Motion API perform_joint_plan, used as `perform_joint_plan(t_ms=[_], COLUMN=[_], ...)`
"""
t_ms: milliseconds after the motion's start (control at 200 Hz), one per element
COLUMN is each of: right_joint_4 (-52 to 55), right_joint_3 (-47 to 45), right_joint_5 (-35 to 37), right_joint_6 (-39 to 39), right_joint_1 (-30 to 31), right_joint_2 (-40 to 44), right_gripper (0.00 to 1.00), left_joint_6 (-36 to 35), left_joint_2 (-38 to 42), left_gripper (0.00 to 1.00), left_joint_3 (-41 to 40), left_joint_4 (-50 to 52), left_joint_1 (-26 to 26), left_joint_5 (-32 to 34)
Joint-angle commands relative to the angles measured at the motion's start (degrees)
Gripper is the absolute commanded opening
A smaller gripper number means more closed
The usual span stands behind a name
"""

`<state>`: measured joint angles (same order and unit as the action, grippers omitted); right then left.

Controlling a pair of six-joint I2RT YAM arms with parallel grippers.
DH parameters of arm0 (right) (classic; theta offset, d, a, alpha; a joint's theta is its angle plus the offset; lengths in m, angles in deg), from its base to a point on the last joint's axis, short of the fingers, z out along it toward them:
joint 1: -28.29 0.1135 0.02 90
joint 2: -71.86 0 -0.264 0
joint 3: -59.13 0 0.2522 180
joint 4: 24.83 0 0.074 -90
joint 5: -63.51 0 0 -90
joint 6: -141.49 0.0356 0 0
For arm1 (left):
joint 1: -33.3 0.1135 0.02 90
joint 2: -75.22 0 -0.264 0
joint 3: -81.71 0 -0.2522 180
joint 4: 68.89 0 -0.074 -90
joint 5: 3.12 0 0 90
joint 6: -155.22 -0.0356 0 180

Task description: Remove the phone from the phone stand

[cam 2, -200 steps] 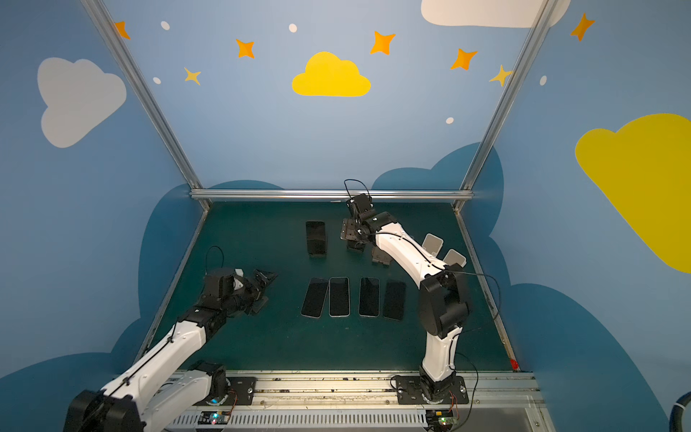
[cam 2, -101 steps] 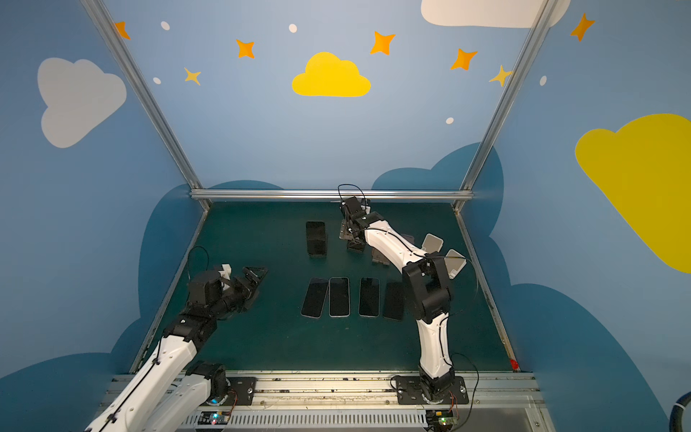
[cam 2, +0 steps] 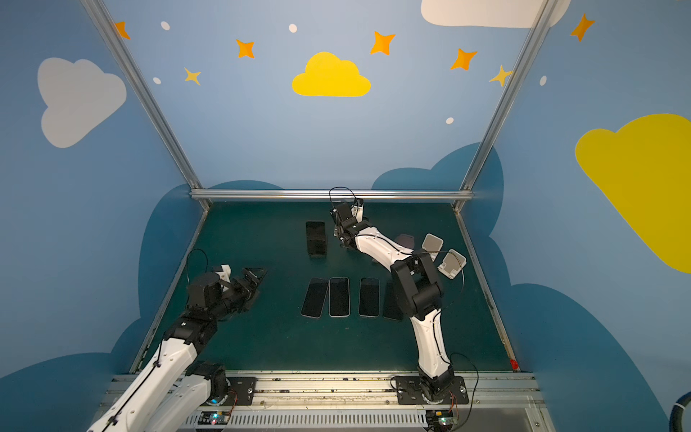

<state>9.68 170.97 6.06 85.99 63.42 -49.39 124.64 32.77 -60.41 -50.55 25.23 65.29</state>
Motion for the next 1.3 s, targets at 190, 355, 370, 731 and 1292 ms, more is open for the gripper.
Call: perform_joint_plan(t_ms=[190,355,370,731,1292], right_joint_4=[-2.04,-1.45,-1.50,-1.41,-4.47], right_joint_3=[-1.10,-1.49,-1.50,1.50,0.15], right_joint_5=[1.43,1.35,1.27,-0.61,-0.82], right_joint_6=[0.41,1.26,1.27,-0.56,-3.75], right_joint_1=[0.03,-0.50,-0.58,-2.26,-2.10], right_joint_2=[-0.85,-1.18,-1.18,-4.21,-2.94], right_gripper=[0.92,0.92,0.92,0.87,0.73], left_joint_6=[0.08,0.17,0.17,-0.09,-0.10], left_joint_2=[0.77,1.17,1.24,1.61,0.97], left_gripper=[1.00,1.00,1.00,1.00,1.00], left_joint_3=[0.29,0.32,0.33,0.09,0.40], left_joint_4=[-1.68,-1.59,-1.53,-1.24,-1.33], left_joint_1=[0.30,0.34,0.34,0.34,0.43], left_joint_5=[-0.21,-0.12,-0.10,0.20,0.32])
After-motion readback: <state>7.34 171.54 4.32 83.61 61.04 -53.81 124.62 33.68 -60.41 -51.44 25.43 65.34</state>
